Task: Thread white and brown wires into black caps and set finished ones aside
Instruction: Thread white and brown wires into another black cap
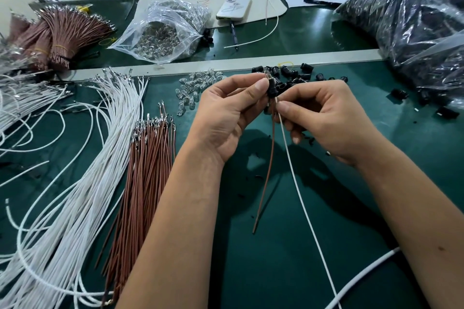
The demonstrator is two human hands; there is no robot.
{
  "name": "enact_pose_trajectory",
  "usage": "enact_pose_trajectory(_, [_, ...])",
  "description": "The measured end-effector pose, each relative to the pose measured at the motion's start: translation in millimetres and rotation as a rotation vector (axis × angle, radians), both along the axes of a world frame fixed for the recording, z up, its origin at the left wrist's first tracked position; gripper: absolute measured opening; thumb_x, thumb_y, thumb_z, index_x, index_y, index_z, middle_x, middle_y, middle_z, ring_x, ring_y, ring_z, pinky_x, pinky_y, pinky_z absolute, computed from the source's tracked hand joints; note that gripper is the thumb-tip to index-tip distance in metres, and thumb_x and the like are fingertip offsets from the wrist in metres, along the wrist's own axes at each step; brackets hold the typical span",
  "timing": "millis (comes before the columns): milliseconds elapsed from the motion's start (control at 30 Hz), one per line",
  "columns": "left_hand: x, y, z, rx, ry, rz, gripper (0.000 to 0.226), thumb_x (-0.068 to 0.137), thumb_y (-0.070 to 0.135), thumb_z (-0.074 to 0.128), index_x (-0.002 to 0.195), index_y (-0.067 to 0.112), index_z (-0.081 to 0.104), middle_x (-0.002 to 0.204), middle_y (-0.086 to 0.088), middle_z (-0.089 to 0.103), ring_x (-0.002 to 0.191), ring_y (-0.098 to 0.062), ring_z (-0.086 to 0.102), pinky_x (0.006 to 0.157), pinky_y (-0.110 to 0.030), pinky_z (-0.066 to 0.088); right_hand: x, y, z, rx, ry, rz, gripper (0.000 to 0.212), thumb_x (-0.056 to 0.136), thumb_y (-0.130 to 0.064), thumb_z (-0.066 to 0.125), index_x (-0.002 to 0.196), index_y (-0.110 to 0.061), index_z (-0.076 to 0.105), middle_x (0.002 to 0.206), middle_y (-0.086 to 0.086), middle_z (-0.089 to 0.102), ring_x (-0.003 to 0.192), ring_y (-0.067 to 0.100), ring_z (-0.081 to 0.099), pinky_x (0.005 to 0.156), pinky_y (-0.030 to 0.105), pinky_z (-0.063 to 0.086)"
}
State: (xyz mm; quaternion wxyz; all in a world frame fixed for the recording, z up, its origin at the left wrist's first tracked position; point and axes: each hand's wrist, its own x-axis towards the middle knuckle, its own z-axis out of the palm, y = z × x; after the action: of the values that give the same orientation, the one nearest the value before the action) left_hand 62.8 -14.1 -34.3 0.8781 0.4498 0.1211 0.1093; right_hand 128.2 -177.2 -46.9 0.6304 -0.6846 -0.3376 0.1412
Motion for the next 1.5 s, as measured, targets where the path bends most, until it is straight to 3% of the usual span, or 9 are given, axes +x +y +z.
enact_pose_trajectory(100, [-0.5,0.5,-0.2,0.012,-0.009,-0.003,0.011,0.066,0.004,0.073,0.077,0.006,0.075,0.077,-0.007,0.074,0.069,-0.013,0.070,0.065,-0.018,0.057,-0.4,-0.1,1.3,0.003,0.006,0.018,0.015,0.095,-0.002,0.069,0.088,-0.012,0.077,0.072,0.013,0.068,0.060,0.019,0.061,0.053,0.028,0.056])
enact_pose_trajectory(233, [-0.3,-0.2,-0.3,0.018,-0.024,0.005,0.009,0.067,0.003,0.072,0.074,0.008,0.076,0.075,-0.007,0.074,0.068,-0.013,0.070,0.066,-0.019,0.057,0.1,0.0,2.6,-0.014,-0.014,0.031,0.018,0.098,0.002,0.065,0.089,-0.010,0.075,0.072,0.025,0.063,0.061,0.021,0.062,0.055,0.029,0.058])
enact_pose_trajectory(333, [0.1,0.8,-0.8,0.023,-0.056,0.008,0.010,0.067,0.004,0.072,0.072,0.010,0.078,0.076,-0.006,0.074,0.070,-0.013,0.070,0.068,-0.019,0.058,0.8,-0.4,2.0,-0.047,-0.030,0.047,0.014,0.098,0.000,0.065,0.091,-0.006,0.075,0.069,0.013,0.067,0.062,0.018,0.063,0.056,0.028,0.058])
enact_pose_trajectory(500, [-0.6,3.1,-1.5,0.043,-0.112,-0.021,0.013,0.068,0.002,0.072,0.080,0.007,0.075,0.081,-0.007,0.075,0.074,-0.014,0.071,0.069,-0.021,0.057,1.8,-0.2,-1.2,-0.069,-0.079,0.013,0.011,0.097,0.000,0.067,0.093,-0.005,0.075,0.081,0.030,0.067,0.066,0.022,0.065,0.054,0.029,0.058])
enact_pose_trajectory(667, [-1.5,3.4,-1.3,0.211,-0.179,-0.007,0.027,0.066,-0.006,0.081,0.088,0.007,0.070,0.086,-0.009,0.073,0.079,-0.017,0.069,0.081,-0.027,0.057,2.3,-0.2,-2.7,-0.041,-0.134,-0.048,0.010,0.096,0.000,0.070,0.095,-0.008,0.076,0.073,0.010,0.069,0.064,0.014,0.065,0.052,0.028,0.057])
enact_pose_trajectory(733, [-1.1,1.4,-1.4,0.295,-0.199,0.024,0.034,0.063,-0.008,0.083,0.090,0.008,0.067,0.083,-0.005,0.072,0.077,-0.015,0.068,0.078,-0.027,0.057,2.1,-0.4,-3.1,-0.040,-0.180,-0.061,0.008,0.096,-0.002,0.071,0.096,-0.009,0.076,0.071,0.004,0.067,0.063,0.014,0.065,0.052,0.029,0.056])
enact_pose_trajectory(967, [1.8,-1.1,-3.4,0.386,-0.224,0.055,0.030,0.069,-0.013,0.079,0.089,0.007,0.068,0.081,-0.003,0.075,0.073,-0.012,0.070,0.074,-0.022,0.056,1.5,1.5,-0.9,-0.001,-0.342,-0.096,0.012,0.095,0.000,0.072,0.097,-0.011,0.077,0.080,0.010,0.065,0.062,0.020,0.065,0.050,0.030,0.056])
enact_pose_trajectory(1167, [1.8,-0.3,-4.8,0.358,-0.236,0.050,0.024,0.060,0.000,0.083,0.081,0.008,0.074,0.083,-0.007,0.076,0.074,-0.013,0.069,0.075,-0.023,0.057,1.9,1.1,-1.8,-0.001,-0.412,-0.118,0.015,0.095,0.001,0.072,0.101,-0.011,0.078,0.085,0.009,0.067,0.064,0.022,0.068,0.051,0.032,0.059])
enact_pose_trajectory(1500, [1.3,-0.1,-4.2,0.366,-0.364,0.011,0.035,0.065,-0.018,0.075,0.073,0.015,0.077,0.085,-0.005,0.075,0.078,-0.015,0.071,0.076,-0.024,0.057,3.6,-0.2,-2.4,-0.006,-0.460,-0.115,0.017,0.095,0.001,0.071,0.106,-0.009,0.079,0.086,0.007,0.069,0.064,0.021,0.067,0.050,0.031,0.057])
